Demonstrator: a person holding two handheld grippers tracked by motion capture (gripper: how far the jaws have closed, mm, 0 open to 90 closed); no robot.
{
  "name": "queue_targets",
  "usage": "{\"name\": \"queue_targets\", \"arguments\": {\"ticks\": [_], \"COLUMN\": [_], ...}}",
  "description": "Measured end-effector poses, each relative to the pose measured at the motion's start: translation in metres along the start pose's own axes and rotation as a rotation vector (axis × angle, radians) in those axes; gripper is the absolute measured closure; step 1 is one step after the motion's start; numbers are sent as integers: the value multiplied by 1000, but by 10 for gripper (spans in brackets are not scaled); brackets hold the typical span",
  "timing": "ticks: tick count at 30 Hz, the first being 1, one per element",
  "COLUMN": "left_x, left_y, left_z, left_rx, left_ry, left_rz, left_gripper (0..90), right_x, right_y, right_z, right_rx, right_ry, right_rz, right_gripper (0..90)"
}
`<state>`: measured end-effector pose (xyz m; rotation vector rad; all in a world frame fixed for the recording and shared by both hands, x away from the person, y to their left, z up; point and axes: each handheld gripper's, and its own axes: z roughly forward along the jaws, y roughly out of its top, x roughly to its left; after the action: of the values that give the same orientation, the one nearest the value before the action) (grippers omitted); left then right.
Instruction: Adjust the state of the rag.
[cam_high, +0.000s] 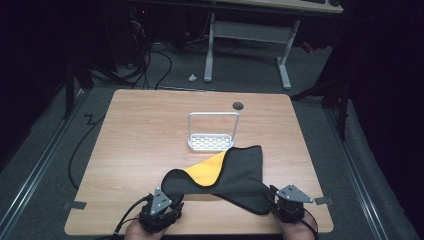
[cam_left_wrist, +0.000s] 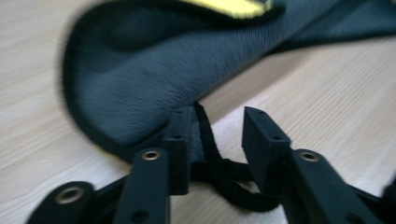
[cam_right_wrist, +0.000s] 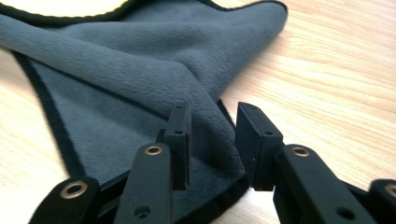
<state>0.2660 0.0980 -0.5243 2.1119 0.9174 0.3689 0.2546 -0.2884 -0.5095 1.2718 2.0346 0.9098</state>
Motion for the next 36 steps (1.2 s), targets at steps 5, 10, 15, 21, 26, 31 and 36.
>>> {"name": "queue_targets", "arguments": {"ticks": [5,10,15,21,26,31,36], "left_x": [0,12,25,32,29,21,25], "left_y": [-1,-4,-2,0,-5,-6,-5], "left_z": [7,-10,-40,-53,-37,-28,-29], "left_rx": [27,16,-78,-139,-29,18,-31], "left_ry": [49,32,28,-13,-90,-142,-122], "left_rz": [32,4,-34,-73,-73,-59,-69], "left_gripper": [826,850,852,853,849,732,633], "right_x": [10,16,18,8,-6,-21,-18], "right_y": [1,0,-2,-2,-2,-8,-5], "right_z": [2,9,17,23,23,13,8], "right_rx": [4,37,82,100,119,96,54], "right_ry": [70,106,119,18,-103,-132,-110], "right_rz": [-15,-27,-46,-38,-26,49,52], "right_gripper": [674,677,683,686,690,675,664]}}
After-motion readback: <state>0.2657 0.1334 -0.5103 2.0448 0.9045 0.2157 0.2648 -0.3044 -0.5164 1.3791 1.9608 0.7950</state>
